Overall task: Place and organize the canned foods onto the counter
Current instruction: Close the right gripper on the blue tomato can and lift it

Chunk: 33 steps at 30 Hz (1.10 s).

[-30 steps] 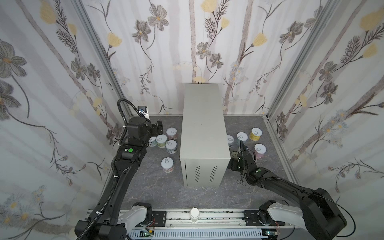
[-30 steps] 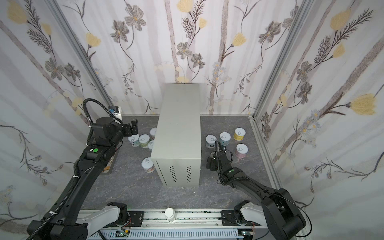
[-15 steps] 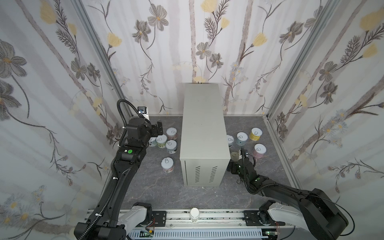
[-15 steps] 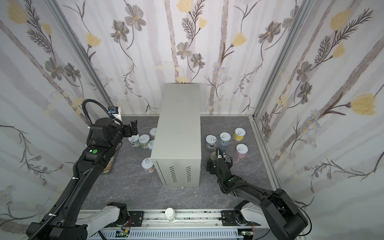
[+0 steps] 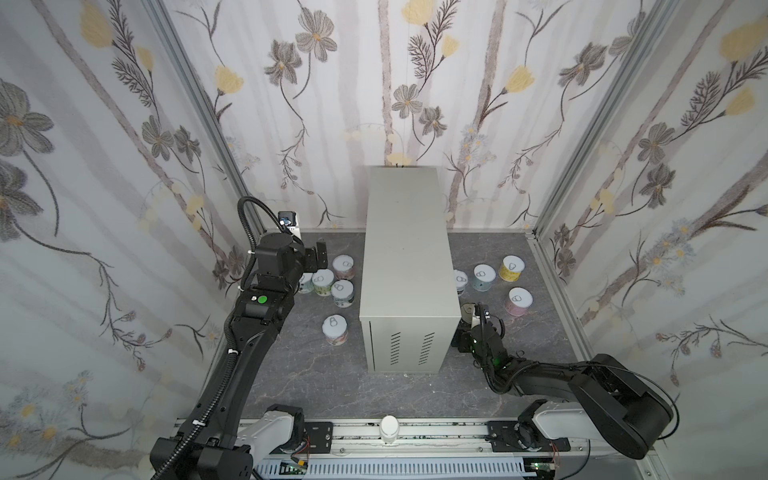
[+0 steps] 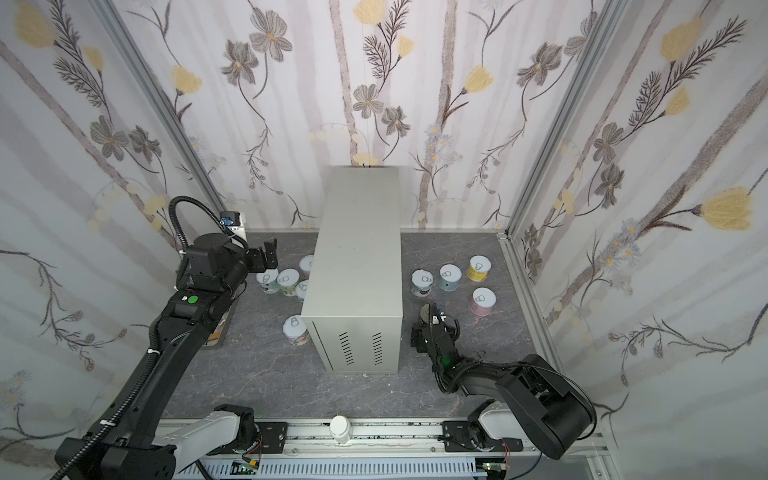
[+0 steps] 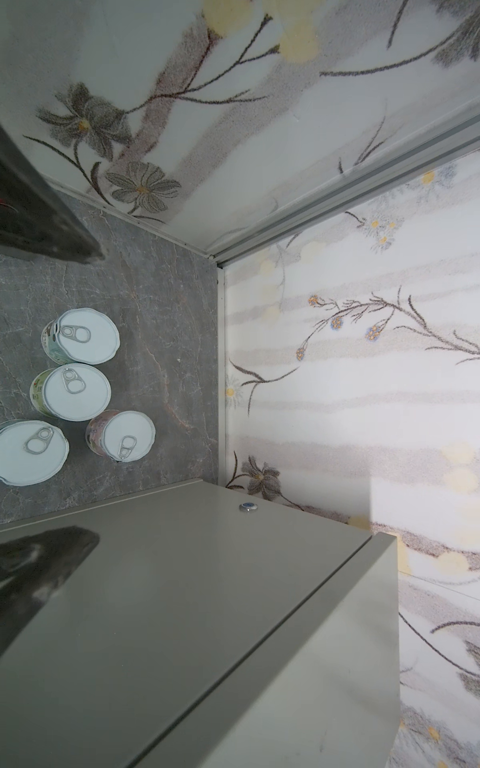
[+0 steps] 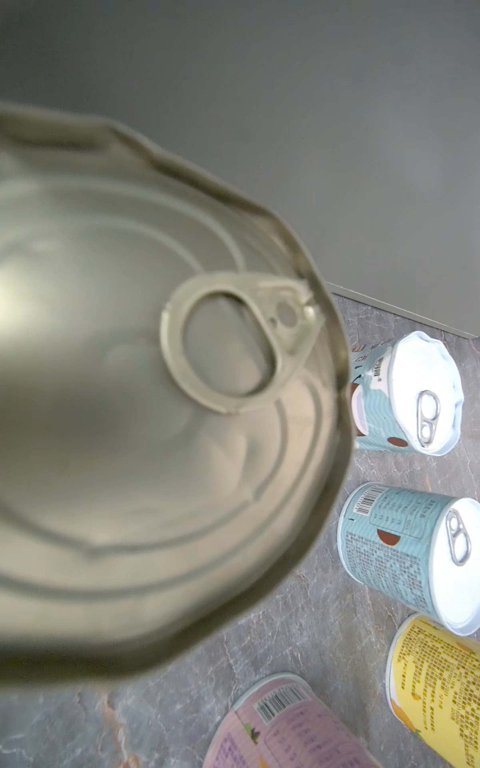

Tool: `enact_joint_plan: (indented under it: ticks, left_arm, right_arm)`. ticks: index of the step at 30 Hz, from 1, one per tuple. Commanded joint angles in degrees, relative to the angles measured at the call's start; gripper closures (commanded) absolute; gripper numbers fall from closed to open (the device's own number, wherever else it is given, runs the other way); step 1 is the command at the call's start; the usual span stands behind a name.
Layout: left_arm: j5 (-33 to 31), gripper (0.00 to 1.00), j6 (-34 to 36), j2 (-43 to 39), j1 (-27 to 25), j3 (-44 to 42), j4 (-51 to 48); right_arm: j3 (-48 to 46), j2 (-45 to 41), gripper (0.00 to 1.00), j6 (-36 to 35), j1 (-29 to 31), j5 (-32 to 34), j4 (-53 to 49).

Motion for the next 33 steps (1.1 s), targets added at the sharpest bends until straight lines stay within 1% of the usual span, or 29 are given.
enact_joint_plan:
  ticks: [1,4,8,13,17,20,22,27,33]
  left_arm:
    - [1.59,0.0,0.83,0.7,-0.24,1.09,0.73]
    - [1.04,0.0,1.31,0.83,-0.48,1.34,0.22]
    - [0.29,0.0,2.12,-0.05,-0.53,0.58,0.52]
    - [0.2,0.0,2.38,-0.33,-0.62,-0.03,0.66]
    - [0.37,0.0,2.5,-0.07,-0.7,-0.3,0.92]
    - [0.45,0.0,2.59,0.24,-0.79,-0.51,1.18]
    - [0.46,0.0,2.58,0.28,-0.88,-0.82,1.55]
    - [0.29,0.0,2.95,0.2,-0.96,-1.53,2.05]
    - [0.37,0.0,3.01,0.03,-0.96,-2.0,2.68]
  right_arm:
    - [-0.12,2.38,0.12,-1.46,0.5,0.68,7.63]
    - [-0.67,4.92,0.15,-1.34,1.1,2.42,11.28]
    - [-1.29,8.83,0.2,-1.97,1.47,3.06,16.88]
    - [-1.32,10.75,0.21,-2.29,1.65,4.54,20.51]
    - [-1.28,9.88,0.26,-2.99,1.63,4.73,21.67]
    - [-1.14,9.65,0.32,-3.97,1.64,4.68,21.88]
    - [-1.09,9.54,0.39,-4.35,1.63,5.07,22.11]
    - [-1.35,6.68,0.52,-5.11,1.65,5.92,20.61]
    - [0.08,-1.19,0.55,-6.42,1.54,4.51,13.6]
